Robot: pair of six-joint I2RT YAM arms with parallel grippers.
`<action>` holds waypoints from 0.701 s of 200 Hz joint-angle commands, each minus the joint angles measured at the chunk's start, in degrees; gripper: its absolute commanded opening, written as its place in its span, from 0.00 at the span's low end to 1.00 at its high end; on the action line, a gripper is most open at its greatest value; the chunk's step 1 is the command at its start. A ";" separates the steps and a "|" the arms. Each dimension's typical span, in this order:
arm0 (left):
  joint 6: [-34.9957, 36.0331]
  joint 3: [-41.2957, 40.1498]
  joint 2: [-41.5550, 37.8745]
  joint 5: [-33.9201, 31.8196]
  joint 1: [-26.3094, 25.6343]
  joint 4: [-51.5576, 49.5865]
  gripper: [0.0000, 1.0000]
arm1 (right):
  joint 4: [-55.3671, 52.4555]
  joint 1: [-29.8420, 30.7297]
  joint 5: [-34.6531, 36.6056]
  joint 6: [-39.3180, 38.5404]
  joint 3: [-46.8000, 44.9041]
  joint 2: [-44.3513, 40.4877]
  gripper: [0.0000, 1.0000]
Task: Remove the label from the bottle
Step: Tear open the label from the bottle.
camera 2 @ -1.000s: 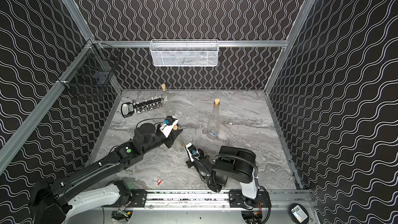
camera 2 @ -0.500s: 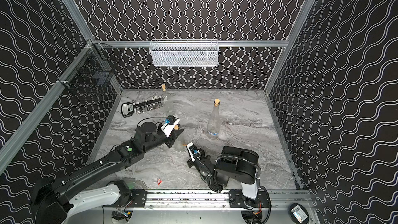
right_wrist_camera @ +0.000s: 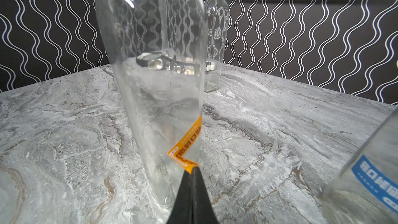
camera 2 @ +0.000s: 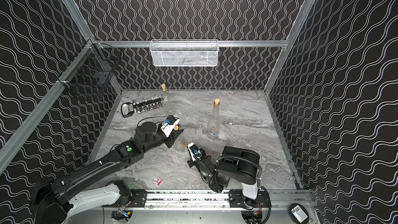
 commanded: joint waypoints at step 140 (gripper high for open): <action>3.11 0.48 0.43 -2.07 0.33 -5.89 0.00 | 8.73 0.03 2.91 -0.33 -0.84 -1.45 0.00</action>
